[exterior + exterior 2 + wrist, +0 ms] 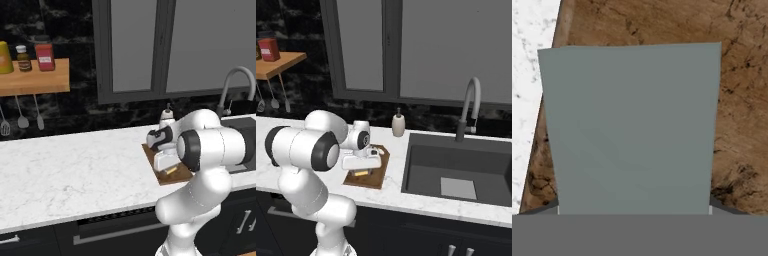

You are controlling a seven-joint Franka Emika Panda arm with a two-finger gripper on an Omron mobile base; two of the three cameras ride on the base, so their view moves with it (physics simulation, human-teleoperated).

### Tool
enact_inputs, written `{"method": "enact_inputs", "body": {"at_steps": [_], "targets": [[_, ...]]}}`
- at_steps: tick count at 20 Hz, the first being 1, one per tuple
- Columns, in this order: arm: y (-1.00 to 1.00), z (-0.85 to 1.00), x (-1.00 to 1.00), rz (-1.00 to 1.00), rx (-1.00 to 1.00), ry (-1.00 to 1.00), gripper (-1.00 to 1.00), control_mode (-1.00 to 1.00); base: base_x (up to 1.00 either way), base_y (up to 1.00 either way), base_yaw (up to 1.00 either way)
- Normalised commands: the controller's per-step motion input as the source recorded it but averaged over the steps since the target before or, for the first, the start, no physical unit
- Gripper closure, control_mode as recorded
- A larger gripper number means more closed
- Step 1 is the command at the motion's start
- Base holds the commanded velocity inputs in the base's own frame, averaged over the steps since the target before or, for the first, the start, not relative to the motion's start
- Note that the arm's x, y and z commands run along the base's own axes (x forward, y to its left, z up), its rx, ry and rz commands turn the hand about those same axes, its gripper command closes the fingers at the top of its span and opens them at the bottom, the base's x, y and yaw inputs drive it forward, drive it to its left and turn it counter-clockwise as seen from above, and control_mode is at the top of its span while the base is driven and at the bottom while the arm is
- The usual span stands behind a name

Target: Pick up the sponge from the counter and clean the cutting board by briefly scrubbing or pressing down on the cutting board. Once finished, release the sponge.

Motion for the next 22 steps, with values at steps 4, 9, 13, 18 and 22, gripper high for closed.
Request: {"method": "enact_inputs", "body": {"at_steps": [4, 9, 13, 18, 22], "targets": [[0.0, -0.84, -0.35, 0.0, 0.0, 0.08, 1.0, -1.0, 0.0, 0.0, 0.0], [0.0, -1.0, -0.06, 0.0, 0.0, 0.15, 1.0, -1.0, 0.0, 0.0, 0.0], [0.0, -0.61, -0.33, 0.0, 0.0, 0.05, 1.0, -1.0, 0.0, 0.0, 0.0], [0.03, 0.18, -0.54, -0.02, 0.02, -0.06, 1.0, -1.0, 0.0, 0.0, 0.0], [0.36, 0.5, -0.3, -0.01, 0.0, -0.14, 1.0, -1.0, 0.0, 0.0, 0.0]]}}
